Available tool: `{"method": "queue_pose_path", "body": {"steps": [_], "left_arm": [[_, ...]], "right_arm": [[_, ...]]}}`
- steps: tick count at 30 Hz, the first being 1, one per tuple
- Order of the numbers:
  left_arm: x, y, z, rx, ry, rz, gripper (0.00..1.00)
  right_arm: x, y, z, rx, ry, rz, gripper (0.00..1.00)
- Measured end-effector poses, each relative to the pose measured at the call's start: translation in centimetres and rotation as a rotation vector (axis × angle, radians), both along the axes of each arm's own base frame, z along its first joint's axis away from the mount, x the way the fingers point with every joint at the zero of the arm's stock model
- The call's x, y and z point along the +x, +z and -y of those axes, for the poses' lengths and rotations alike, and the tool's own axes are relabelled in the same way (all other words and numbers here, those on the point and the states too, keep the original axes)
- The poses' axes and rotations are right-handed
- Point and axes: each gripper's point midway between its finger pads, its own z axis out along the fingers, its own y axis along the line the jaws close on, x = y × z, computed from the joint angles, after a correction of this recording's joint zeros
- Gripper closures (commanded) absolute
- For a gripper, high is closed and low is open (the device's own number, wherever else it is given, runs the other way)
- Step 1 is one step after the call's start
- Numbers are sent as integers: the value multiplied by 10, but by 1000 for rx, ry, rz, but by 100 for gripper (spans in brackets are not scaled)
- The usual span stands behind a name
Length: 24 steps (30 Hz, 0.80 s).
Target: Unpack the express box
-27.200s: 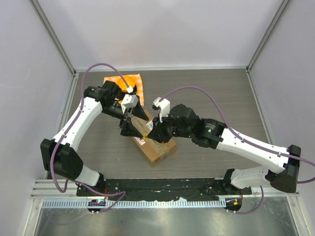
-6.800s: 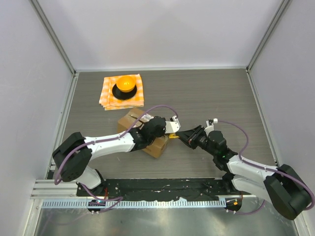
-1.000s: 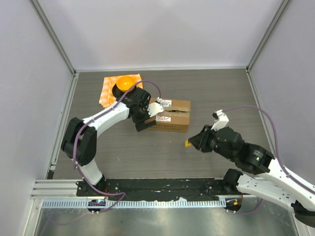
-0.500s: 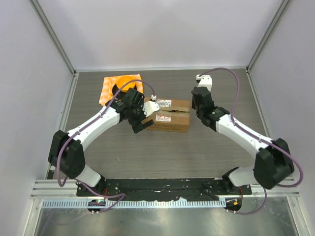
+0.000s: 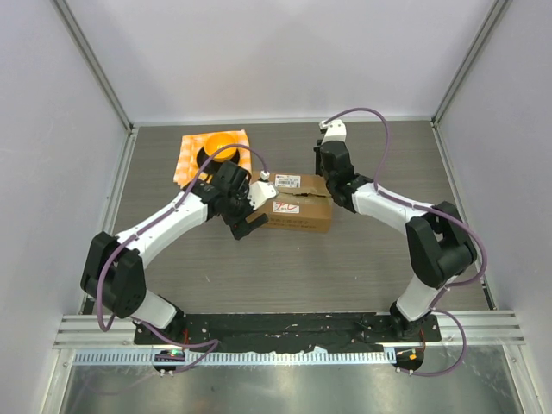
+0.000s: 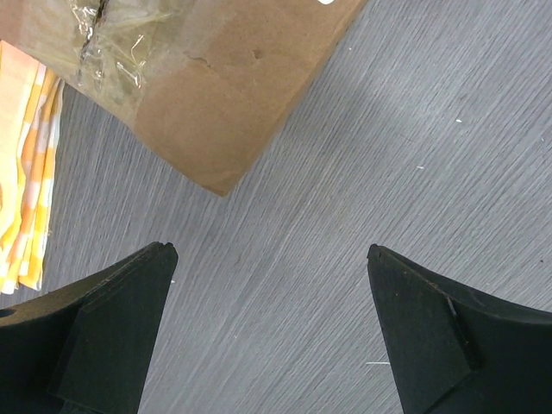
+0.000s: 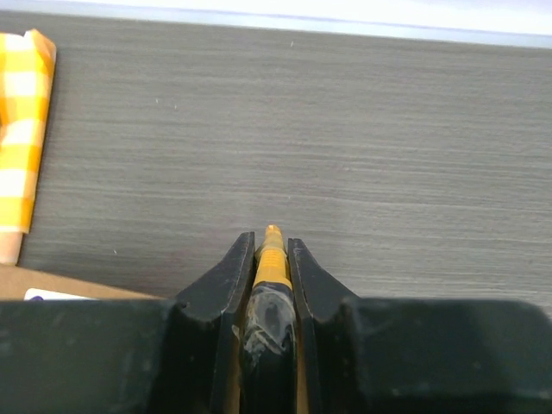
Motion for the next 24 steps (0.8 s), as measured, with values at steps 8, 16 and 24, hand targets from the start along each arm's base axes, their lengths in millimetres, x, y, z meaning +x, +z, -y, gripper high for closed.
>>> {"method": "queue_pose_path", "body": {"steps": [8,16,24], "left_arm": [[9,3,-9,-10,75,24,0],[19,1,-14,10,135,48,0],[43,-20,-14,73,167,48,0]], "right_arm": [[-6,-39,-4,-35,31,-107,99],[-34,-70,7,-30,19,-202,99],[-102,-62,10,3,14,-253,99]]}}
